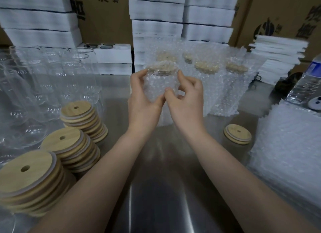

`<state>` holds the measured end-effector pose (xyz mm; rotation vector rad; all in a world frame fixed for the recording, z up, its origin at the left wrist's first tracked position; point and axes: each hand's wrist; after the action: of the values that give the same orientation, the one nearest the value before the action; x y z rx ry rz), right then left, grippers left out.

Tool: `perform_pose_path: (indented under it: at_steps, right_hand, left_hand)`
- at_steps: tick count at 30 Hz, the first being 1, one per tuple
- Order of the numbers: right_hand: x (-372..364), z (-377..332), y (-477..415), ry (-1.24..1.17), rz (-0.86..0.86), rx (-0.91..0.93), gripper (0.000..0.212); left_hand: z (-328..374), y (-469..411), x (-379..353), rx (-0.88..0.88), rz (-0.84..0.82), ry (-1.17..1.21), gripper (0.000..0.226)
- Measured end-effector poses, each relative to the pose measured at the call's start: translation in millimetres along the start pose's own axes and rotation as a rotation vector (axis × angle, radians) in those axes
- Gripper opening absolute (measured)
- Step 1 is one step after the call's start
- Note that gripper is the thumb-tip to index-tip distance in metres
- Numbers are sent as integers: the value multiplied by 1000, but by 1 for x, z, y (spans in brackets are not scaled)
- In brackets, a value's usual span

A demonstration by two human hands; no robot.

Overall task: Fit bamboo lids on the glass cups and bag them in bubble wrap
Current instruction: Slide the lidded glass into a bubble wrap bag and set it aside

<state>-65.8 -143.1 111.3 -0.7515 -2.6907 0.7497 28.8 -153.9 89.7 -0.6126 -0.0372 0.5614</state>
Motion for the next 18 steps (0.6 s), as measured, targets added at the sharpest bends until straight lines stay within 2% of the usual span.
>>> perform_pose_path:
  at_steps: [5, 18]
  right_hand:
    - [-10, 6, -15, 11, 16, -12, 61]
    - [-8, 26, -31, 89, 21, -17, 63]
  left_hand:
    - [-5, -7, -16, -33, 2, -16, 60]
    - [-13, -13, -40, 48, -86, -38, 63]
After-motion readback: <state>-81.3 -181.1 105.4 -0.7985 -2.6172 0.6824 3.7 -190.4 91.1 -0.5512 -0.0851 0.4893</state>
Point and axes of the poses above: each hand's wrist, its own y-axis away from the middle knuckle, its own x-axis out of the back of the hand, z = x × y, and after that the axes turned 14 degrees about z, right-handed
